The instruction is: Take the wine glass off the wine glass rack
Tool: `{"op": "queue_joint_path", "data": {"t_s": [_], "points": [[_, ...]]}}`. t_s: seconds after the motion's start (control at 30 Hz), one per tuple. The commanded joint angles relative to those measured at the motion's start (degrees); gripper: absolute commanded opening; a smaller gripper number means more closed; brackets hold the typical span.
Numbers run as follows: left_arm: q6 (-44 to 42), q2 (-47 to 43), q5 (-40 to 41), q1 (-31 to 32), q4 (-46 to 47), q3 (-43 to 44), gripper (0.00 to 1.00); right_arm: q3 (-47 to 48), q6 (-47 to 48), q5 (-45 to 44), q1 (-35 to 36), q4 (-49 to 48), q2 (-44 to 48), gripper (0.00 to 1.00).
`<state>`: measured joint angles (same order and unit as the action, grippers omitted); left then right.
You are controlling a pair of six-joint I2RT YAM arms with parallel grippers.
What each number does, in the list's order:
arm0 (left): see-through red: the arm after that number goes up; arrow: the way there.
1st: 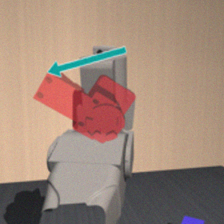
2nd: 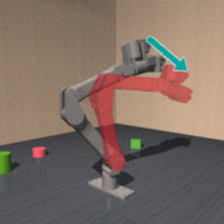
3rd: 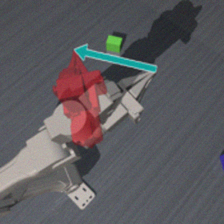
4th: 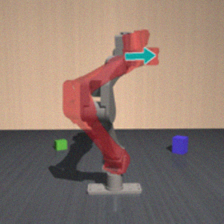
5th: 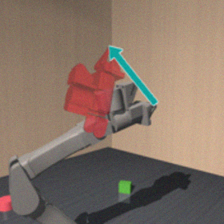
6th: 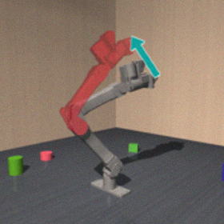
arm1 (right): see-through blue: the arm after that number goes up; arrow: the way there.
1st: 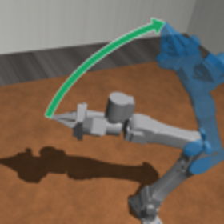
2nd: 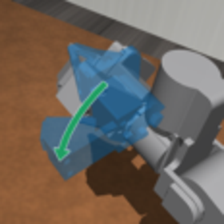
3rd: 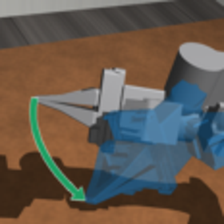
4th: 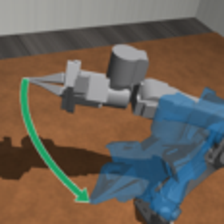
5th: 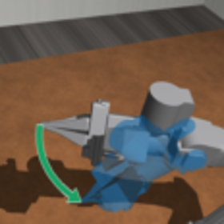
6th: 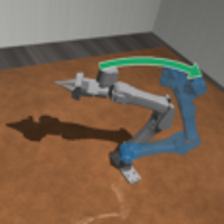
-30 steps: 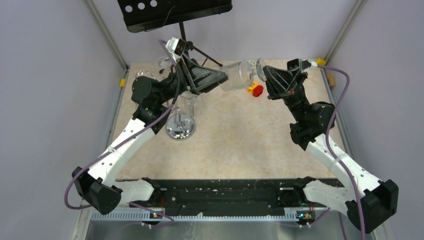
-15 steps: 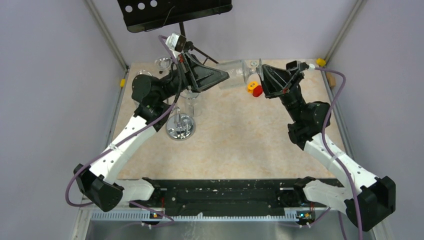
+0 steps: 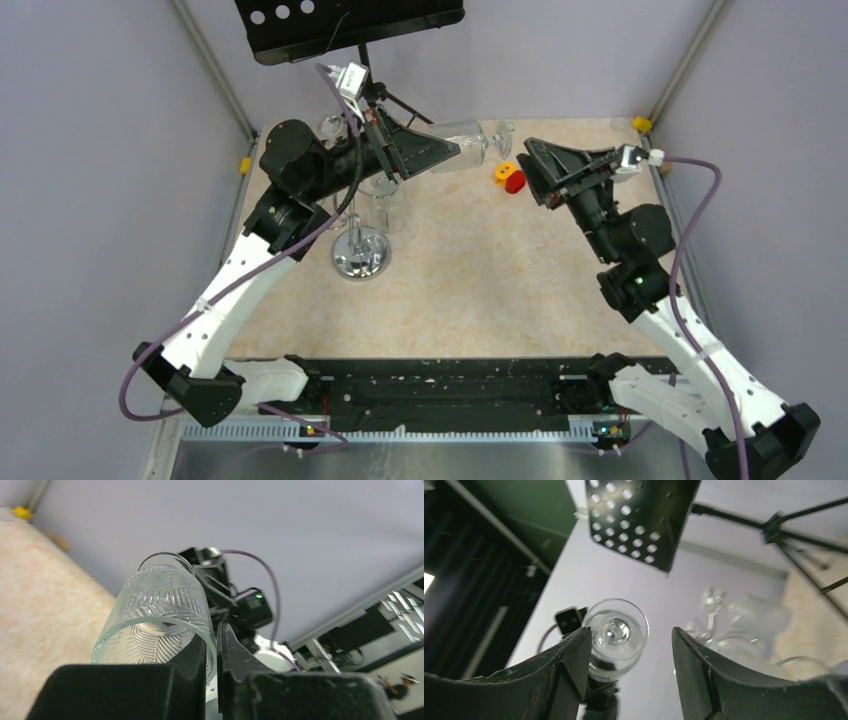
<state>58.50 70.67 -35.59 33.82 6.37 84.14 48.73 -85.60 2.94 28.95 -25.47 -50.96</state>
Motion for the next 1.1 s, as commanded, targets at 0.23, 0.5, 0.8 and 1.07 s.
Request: {"op": "queue_joint_path", "data": {"t_s": [0.23,0.5,0.8,1.07], "points": [[-28.07,11.33,33.95,9.37,-35.53,20.92,0.0,3.61,29.19,-24.99,-0.25,37.5,12.44,0.59],[-34.03,29.49,51.27,17.01,-52.67,38.51,0.0,-0.81,30.66,-28.08,-0.21,44.67,19.19,0.56],[-33.51,42.86,54.87,18.73,-60.43,44.94,0.0,-3.71,29.1,-28.07,-0.21,49.89,22.97,0.55],[-34.11,50.86,56.96,18.64,-59.64,43.32,0.0,-5.36,28.49,-26.88,-0.16,51.01,23.14,0.54]]}}
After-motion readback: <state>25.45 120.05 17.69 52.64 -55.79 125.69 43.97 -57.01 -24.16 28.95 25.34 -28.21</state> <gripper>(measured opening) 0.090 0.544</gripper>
